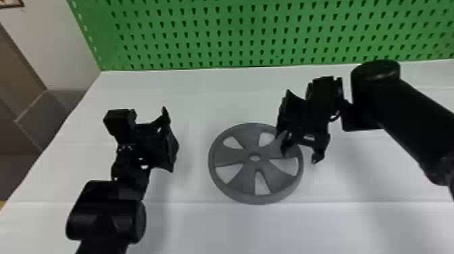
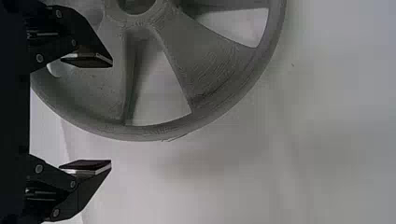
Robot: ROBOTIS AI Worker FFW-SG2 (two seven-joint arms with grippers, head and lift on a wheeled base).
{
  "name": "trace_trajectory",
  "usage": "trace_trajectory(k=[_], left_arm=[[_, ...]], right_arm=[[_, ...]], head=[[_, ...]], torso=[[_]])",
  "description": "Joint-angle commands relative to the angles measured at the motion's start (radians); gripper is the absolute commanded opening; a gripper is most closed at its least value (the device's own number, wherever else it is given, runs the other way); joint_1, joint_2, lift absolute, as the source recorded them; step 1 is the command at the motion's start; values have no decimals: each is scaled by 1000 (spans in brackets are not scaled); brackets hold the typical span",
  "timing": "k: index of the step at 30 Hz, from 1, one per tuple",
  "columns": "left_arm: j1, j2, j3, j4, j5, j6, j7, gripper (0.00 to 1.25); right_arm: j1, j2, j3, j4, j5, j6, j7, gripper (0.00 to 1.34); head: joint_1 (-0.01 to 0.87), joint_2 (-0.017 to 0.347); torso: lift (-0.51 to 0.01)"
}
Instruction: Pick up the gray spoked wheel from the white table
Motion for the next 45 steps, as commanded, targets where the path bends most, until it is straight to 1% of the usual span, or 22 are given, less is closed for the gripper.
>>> trace_trajectory(k=[1, 4, 7, 13, 21, 25, 31, 34, 38, 42, 45], left_arm=[[2, 0, 3, 0, 5, -7, 0, 873], [2, 0, 5, 0, 6, -10, 0, 873], [2, 0, 8, 0, 8, -12, 0, 873], [-5, -2, 3, 0, 14, -13, 0, 873], [-11, -2, -1, 0, 17, -15, 3, 873], [-14, -2, -3, 0, 18, -16, 6, 873], [-14, -2, -4, 0, 21, -19, 9, 873], [-14, -2, -6, 0, 23, -19, 11, 873], [-14, -2, -6, 0, 23, -19, 11, 873], [-14, -2, -6, 0, 23, -19, 11, 873], [-14, -2, -7, 1, 23, -19, 12, 873]], right_arm=[[37, 8, -94, -29, 73, 2, 0, 847], [51, 8, -105, -42, 87, 3, 0, 847], [63, 8, -111, -60, 119, 5, 0, 847], [94, 11, -163, -106, 194, 5, 0, 847], [121, 14, -180, -117, 203, 2, 3, 847], [134, 19, -186, -126, 238, -3, 29, 847], [144, 33, -180, -131, 287, -15, 67, 847], [148, 33, -171, -131, 294, -23, 83, 847], [146, 39, -152, -131, 324, -30, 120, 847], [148, 39, -143, -131, 332, -35, 129, 847], [148, 37, -133, -131, 363, -35, 161, 847]], head=[[784, 129], [784, 129], [784, 129], [784, 129], [784, 129], [784, 129], [784, 129], [784, 129], [784, 129], [784, 129], [784, 129]], torso=[[-64], [-64], [-64], [-64], [-64], [-64], [-64], [-64], [-64], [-64], [-64]])
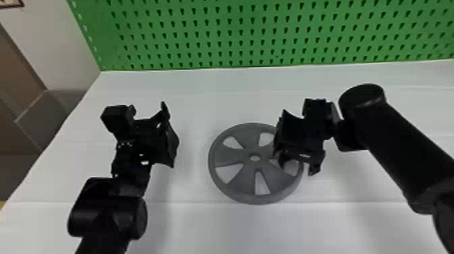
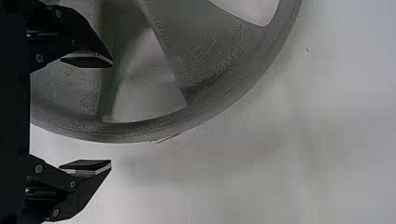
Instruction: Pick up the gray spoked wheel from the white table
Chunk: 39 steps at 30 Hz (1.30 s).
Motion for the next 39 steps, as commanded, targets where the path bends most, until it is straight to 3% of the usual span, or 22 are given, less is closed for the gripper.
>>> trace_trajectory(k=[1, 19, 24, 39], left_arm=[[2, 0, -1, 2, 0, 0, 1, 873], [0, 0, -4, 8, 2, 0, 1, 873], [0, 0, -4, 8, 2, -2, 1, 873], [0, 0, -8, 9, 3, -2, 1, 873]], right_arm=[[-1, -1, 14, 2, 36, -1, 29, 847], [-17, -13, 50, 15, 73, 0, 101, 847], [-17, -13, 27, 21, 72, 2, 124, 873], [-24, -13, 49, 21, 79, 32, 126, 879]], head=[[784, 129], [784, 129], [784, 129], [784, 129]], torso=[[-64], [-64], [-64], [-64]])
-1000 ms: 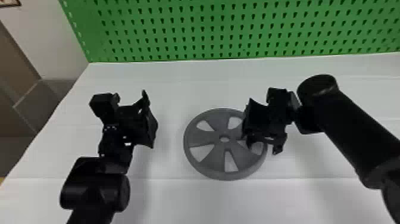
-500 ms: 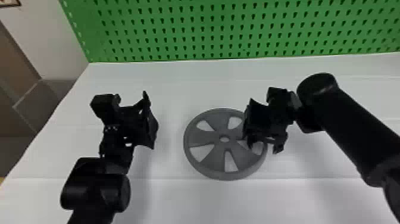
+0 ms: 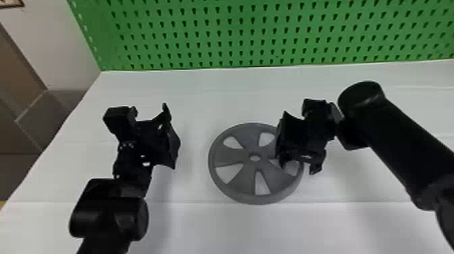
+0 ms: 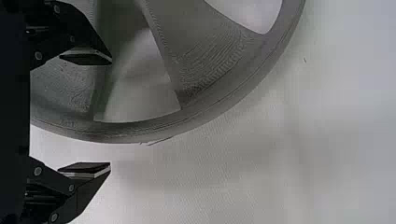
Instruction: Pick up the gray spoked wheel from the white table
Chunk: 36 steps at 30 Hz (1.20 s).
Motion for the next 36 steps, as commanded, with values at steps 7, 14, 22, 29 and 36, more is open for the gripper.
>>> trace_trajectory(k=[7, 14, 22, 29, 36], left_arm=[[0, 0, -2, 2, 0, 0, 0, 873], [0, 0, -2, 2, 2, 0, 0, 873], [-2, 0, 0, 2, 2, 0, 0, 873], [-2, 0, -2, 3, 2, 0, 0, 873], [-6, 0, -5, 6, 2, 0, 0, 873]], right_arm=[[-6, 0, 18, 0, 13, 7, 0, 879], [-6, 0, 11, 0, 11, 13, -2, 887], [-7, 1, 8, 0, 8, 24, -2, 868], [-9, 0, -16, 32, -7, 27, -2, 818], [-12, 0, -15, 32, -2, 25, -2, 831]], head=[[784, 129], [784, 129], [784, 129], [784, 129], [784, 129]], torso=[[-64], [-64], [-64], [-64], [-64]])
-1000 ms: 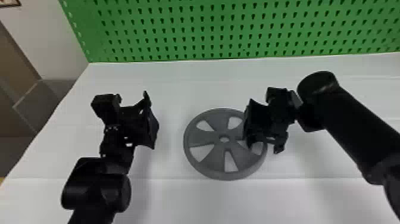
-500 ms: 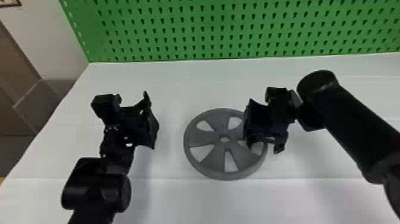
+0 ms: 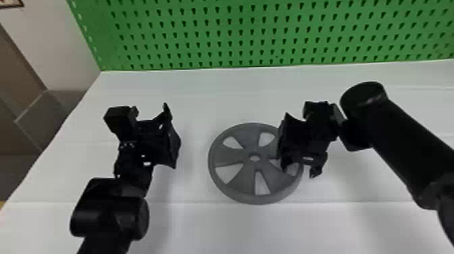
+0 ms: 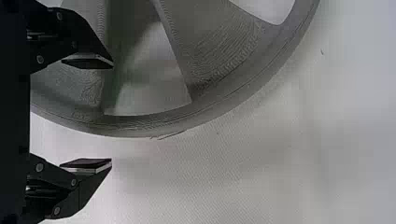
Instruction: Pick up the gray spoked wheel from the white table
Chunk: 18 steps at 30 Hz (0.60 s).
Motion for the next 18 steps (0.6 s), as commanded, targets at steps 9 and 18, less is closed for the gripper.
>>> trace_trajectory(k=[9, 18], left_arm=[[-2, 0, -1, 2, 0, 0, 0, 871], [-4, 0, -3, 4, -1, 0, 0, 871]], right_arm=[[-1, -2, 8, -1, 19, -24, 0, 804], [-3, -2, 27, -1, 20, -26, 1, 637]], head=[[784, 129], [784, 129]], torso=[[-64], [-64]])
